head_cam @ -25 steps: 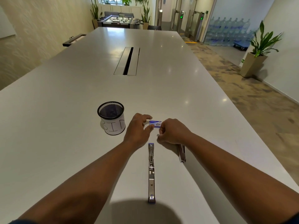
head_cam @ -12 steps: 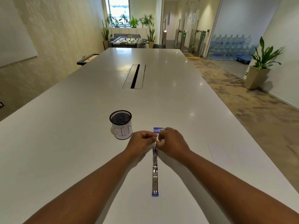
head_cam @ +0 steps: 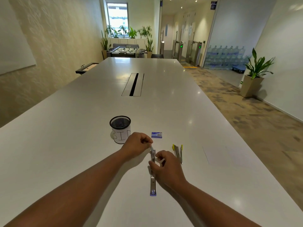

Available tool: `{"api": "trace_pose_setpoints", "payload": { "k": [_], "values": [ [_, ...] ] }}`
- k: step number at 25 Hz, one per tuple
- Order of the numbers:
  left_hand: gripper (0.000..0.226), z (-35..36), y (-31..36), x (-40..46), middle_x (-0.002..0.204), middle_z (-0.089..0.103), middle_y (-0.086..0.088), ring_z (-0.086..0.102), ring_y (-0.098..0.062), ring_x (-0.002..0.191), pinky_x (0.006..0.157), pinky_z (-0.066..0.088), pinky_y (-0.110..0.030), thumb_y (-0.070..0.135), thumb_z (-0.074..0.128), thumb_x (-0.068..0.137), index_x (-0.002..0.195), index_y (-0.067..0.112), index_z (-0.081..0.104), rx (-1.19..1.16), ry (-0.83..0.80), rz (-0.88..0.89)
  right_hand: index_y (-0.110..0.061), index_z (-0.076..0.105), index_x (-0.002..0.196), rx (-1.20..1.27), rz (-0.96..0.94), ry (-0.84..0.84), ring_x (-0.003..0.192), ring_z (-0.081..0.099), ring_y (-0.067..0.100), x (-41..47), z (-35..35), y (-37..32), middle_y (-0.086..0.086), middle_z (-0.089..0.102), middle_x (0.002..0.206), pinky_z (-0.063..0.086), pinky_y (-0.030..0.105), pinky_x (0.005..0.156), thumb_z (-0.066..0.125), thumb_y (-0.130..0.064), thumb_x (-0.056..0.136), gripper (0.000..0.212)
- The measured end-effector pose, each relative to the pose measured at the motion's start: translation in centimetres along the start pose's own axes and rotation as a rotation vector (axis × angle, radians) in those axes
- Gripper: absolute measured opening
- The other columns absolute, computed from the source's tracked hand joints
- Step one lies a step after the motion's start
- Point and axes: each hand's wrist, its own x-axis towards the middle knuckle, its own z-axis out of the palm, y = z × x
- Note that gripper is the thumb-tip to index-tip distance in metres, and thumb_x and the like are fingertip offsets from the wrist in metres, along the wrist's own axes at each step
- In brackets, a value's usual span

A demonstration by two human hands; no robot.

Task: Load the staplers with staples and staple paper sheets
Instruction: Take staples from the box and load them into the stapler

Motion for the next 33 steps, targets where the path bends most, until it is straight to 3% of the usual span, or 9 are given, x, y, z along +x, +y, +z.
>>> {"api": "trace_pose_setpoints", "payload": {
  "k": [3, 6, 10, 15, 18, 23, 26, 30, 33],
  "values": [
    [0.013, -0.6, 0.3, 0.5, 0.097, 0.078, 0.005, 0.071, -0.006, 0.090, 0.086, 0.057, -0.026, 0.014, 0.075, 0.089, 0.099, 0.019, 0.080, 0.155, -0.078, 0.067, -0.026, 0.058, 0.084, -0.060, -0.015, 0.034, 0.065, 0.048, 0.007, -0.2, 0.6, 0.8, -0.009, 0.059, 0.077, 0.042, 0.024, 0.060, 0.077, -0.041, 0.078, 0.026],
    [0.011, -0.8, 0.8, 0.8, 0.091, 0.077, 0.004, 0.070, -0.009, 0.084, 0.081, 0.058, -0.027, 0.015, 0.077, 0.087, 0.097, 0.018, 0.079, 0.222, -0.154, 0.131, -0.025, 0.058, 0.085, -0.051, 0.010, 0.028, 0.065, 0.051, 0.005, 0.0, 0.7, 1.1, -0.009, 0.062, 0.078, 0.046, 0.027, 0.061, 0.078, -0.045, 0.075, 0.030],
    [0.010, -0.6, 1.2, 1.1, 0.074, 0.072, 0.004, 0.060, -0.004, 0.063, 0.066, 0.051, -0.022, 0.012, 0.077, 0.084, 0.088, 0.020, 0.078, 0.272, -0.267, 0.160, -0.026, 0.057, 0.085, -0.045, 0.030, 0.034, 0.066, 0.054, 0.004, 0.2, 0.6, 1.3, -0.011, 0.063, 0.078, 0.049, 0.030, 0.063, 0.079, -0.045, 0.073, 0.032],
    [0.011, -0.2, 1.3, 1.0, 0.076, 0.073, 0.008, 0.062, 0.008, 0.060, 0.061, 0.046, -0.007, 0.008, 0.077, 0.084, 0.091, 0.017, 0.077, 0.306, -0.347, 0.155, -0.027, 0.057, 0.087, -0.033, 0.015, 0.019, 0.066, 0.053, 0.001, 0.2, 0.5, 1.3, -0.012, 0.064, 0.079, 0.049, 0.028, 0.063, 0.079, -0.044, 0.076, 0.030],
    [0.011, -0.1, 1.3, 1.0, 0.079, 0.076, 0.004, 0.066, 0.004, 0.066, 0.067, 0.054, -0.012, 0.008, 0.078, 0.082, 0.089, 0.017, 0.078, 0.290, -0.348, 0.154, -0.028, 0.057, 0.087, -0.038, 0.017, 0.025, 0.066, 0.054, 0.001, 0.2, 0.5, 1.3, -0.012, 0.065, 0.080, 0.051, 0.030, 0.064, 0.079, -0.045, 0.076, 0.030],
    [0.017, 0.5, 0.5, 0.6, 0.077, 0.075, 0.008, 0.067, 0.004, 0.065, 0.065, 0.052, -0.016, 0.003, 0.078, 0.076, 0.087, 0.015, 0.077, 0.188, -0.263, 0.084, -0.025, 0.057, 0.087, -0.043, 0.021, 0.019, 0.069, 0.054, 0.006, 0.2, 0.4, 1.1, -0.010, 0.065, 0.081, 0.052, 0.032, 0.065, 0.079, -0.044, 0.077, 0.031],
    [0.035, 0.4, 0.1, 0.5, 0.084, 0.070, 0.004, 0.062, -0.005, 0.072, 0.063, 0.051, -0.016, 0.004, 0.086, 0.071, 0.101, 0.013, 0.072, 0.103, -0.312, -0.053, -0.025, 0.057, 0.088, -0.045, 0.014, 0.017, 0.068, 0.054, 0.006, 0.1, 0.3, 0.9, -0.009, 0.064, 0.080, 0.050, 0.030, 0.064, 0.079, -0.043, 0.078, 0.030],
    [0.051, 0.4, 0.3, 1.1, 0.088, 0.066, 0.000, 0.058, -0.016, 0.080, 0.075, 0.051, -0.032, 0.008, 0.088, 0.065, 0.108, 0.019, 0.064, 0.103, -0.390, -0.190, -0.023, 0.056, 0.086, -0.058, 0.002, 0.027, 0.067, 0.053, 0.006, 0.0, 0.3, 1.0, -0.009, 0.063, 0.078, 0.050, 0.032, 0.064, 0.078, -0.043, 0.078, 0.031],
    [0.043, 0.7, 0.4, 1.4, 0.093, 0.068, -0.004, 0.060, -0.018, 0.085, 0.082, 0.055, -0.037, 0.010, 0.084, 0.066, 0.103, 0.019, 0.066, 0.103, -0.387, -0.231, -0.024, 0.056, 0.086, -0.054, 0.004, 0.031, 0.067, 0.053, 0.006, 0.0, 0.3, 1.0, -0.009, 0.062, 0.076, 0.052, 0.034, 0.065, 0.077, -0.043, 0.078, 0.030]
  ]
}}
